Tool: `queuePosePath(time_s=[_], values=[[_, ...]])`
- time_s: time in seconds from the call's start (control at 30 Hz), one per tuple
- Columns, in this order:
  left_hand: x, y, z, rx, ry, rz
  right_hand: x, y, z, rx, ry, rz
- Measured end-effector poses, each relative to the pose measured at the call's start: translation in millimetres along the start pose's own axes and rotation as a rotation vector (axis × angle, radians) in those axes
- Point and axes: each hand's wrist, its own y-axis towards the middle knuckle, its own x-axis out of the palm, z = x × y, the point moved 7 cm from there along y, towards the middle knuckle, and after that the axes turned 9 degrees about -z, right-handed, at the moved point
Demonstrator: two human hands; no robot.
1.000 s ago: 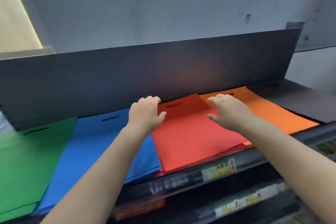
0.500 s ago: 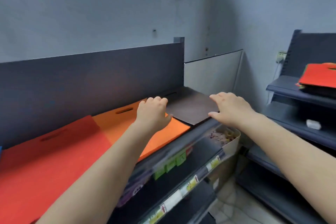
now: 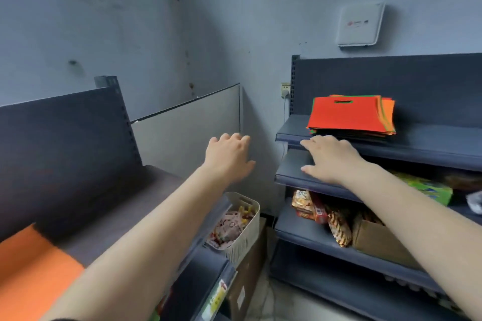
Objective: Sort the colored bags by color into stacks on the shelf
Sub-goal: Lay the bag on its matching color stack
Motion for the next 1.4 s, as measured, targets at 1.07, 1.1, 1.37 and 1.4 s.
queuePosePath(time_s=[1.07,1.1,1.37,1.4], values=[[137.9,403.5,181.3,0.184,-0.297,-0.076,140.6,238.6,343.9,0.415,0.354,-0.022],[141.6,410.2,183.9,0.18,-0.318,-0.061,144.5,243.5,352.6,0.426,0.378,-0.006],[156.9,428.4,196.2,0.204,-0.432,-0.027,168.3,261.3,399.0,0.571,0.566,0.102],[157.0,428.7,198.3,0.211,-0.426,-0.027,170.8,261.9,404.3,0.584,0.603,0.097]])
